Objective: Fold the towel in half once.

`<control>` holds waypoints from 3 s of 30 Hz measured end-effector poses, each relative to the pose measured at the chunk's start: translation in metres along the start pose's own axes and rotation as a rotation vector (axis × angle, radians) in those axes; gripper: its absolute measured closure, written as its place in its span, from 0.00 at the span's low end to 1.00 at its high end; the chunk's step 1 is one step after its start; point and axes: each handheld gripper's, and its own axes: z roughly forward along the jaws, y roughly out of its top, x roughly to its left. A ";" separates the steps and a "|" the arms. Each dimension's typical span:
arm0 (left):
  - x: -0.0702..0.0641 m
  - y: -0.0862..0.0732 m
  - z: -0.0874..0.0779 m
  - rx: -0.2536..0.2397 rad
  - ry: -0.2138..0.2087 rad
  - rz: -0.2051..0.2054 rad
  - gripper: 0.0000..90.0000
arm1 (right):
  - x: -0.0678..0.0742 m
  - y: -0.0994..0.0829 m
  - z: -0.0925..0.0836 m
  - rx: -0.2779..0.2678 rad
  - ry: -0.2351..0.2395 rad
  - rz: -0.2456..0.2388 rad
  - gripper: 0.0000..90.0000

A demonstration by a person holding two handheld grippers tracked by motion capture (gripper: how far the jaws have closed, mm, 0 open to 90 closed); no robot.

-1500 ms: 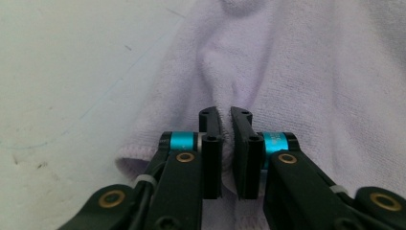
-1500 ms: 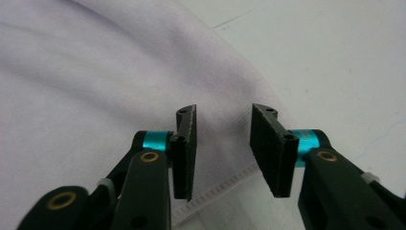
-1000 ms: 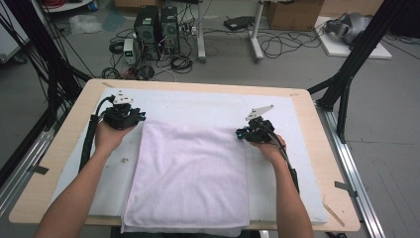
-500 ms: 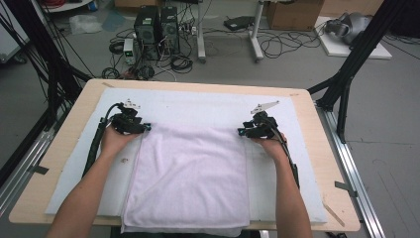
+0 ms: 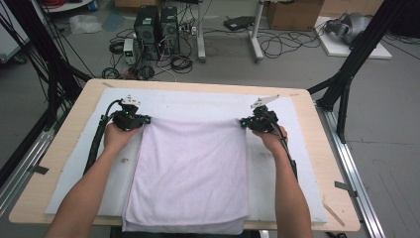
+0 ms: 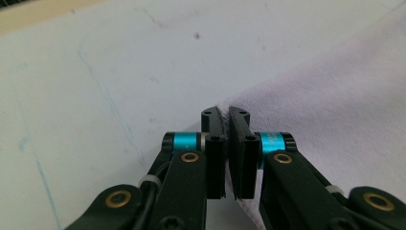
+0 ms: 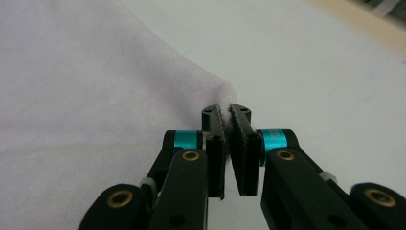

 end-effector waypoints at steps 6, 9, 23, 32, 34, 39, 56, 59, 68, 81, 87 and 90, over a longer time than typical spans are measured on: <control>0.007 0.055 -0.017 -0.082 0.074 0.035 0.95 | -0.014 0.048 -0.028 -0.026 -0.092 -0.028 0.95; 0.014 0.070 -0.017 -0.068 0.179 0.026 0.80 | -0.021 0.062 -0.029 -0.075 -0.125 0.005 0.77; 0.003 -0.002 -0.034 -0.022 0.011 0.014 0.55 | 0.017 0.007 -0.017 0.009 0.011 0.013 0.54; -0.040 -0.042 -0.071 -0.071 -0.078 0.115 0.54 | 0.069 -0.025 -0.046 -0.059 0.065 -0.068 0.56; -0.049 -0.053 -0.078 -0.083 -0.104 0.124 0.54 | 0.078 -0.036 -0.050 -0.064 0.073 -0.074 0.56; -0.069 -0.081 -0.088 -0.066 -0.166 0.160 0.55 | 0.095 -0.062 -0.058 -0.055 0.087 -0.079 0.56; -0.086 -0.131 -0.108 0.007 -0.261 0.246 0.61 | 0.129 -0.095 -0.056 -0.039 0.161 -0.112 0.53; -0.084 -0.135 -0.112 0.021 -0.256 0.256 0.60 | 0.133 -0.098 -0.058 -0.038 0.169 -0.117 0.53; -0.099 -0.124 -0.115 -0.029 -0.314 0.275 0.59 | 0.137 -0.104 -0.061 -0.042 0.192 -0.122 0.61; -0.105 -0.135 -0.114 0.021 -0.365 0.321 0.66 | 0.149 -0.114 -0.063 0.004 0.264 -0.181 0.65; -0.108 -0.134 -0.112 0.026 -0.393 0.344 0.80 | 0.152 -0.119 -0.066 0.012 0.268 -0.192 0.73; -0.110 -0.133 -0.112 0.030 -0.405 0.344 0.92 | 0.152 -0.117 -0.065 0.022 0.257 -0.203 0.90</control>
